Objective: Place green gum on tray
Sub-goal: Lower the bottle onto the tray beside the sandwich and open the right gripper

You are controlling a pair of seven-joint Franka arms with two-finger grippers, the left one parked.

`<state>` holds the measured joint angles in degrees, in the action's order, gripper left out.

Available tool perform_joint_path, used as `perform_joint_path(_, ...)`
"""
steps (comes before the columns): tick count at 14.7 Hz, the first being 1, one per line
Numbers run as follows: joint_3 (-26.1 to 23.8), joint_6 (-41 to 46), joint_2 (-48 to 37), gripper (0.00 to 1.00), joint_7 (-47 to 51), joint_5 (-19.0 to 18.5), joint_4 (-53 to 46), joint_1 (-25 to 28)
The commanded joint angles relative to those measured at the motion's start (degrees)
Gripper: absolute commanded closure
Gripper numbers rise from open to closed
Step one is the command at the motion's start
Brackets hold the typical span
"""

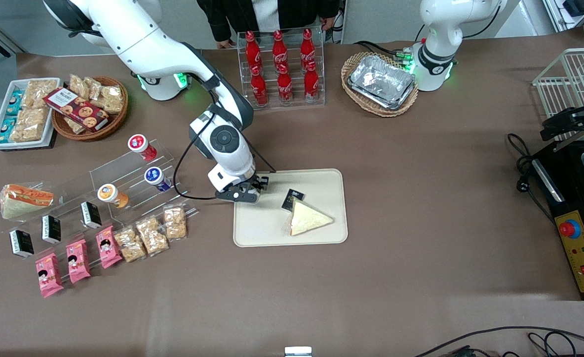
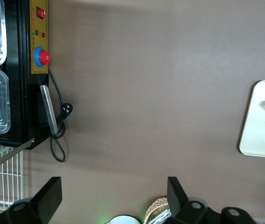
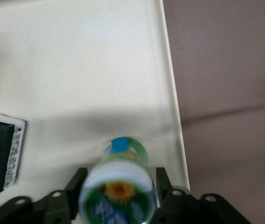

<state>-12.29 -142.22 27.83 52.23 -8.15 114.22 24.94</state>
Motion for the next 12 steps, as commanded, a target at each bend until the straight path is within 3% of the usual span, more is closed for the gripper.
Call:
perform_joint_path(1, -0.01, -1.21, 0.21, 0.02, 1.29, -1.69, 0.3, -0.24)
perform_joint_path(9, -0.01, 0.62, -3.11, 0.01, 0.6, -1.69, 0.21, -1.12)
perform_joint_path(12, -0.1, 11.58, -11.71, 0.0, -4.04, -1.26, -1.1, -4.19)
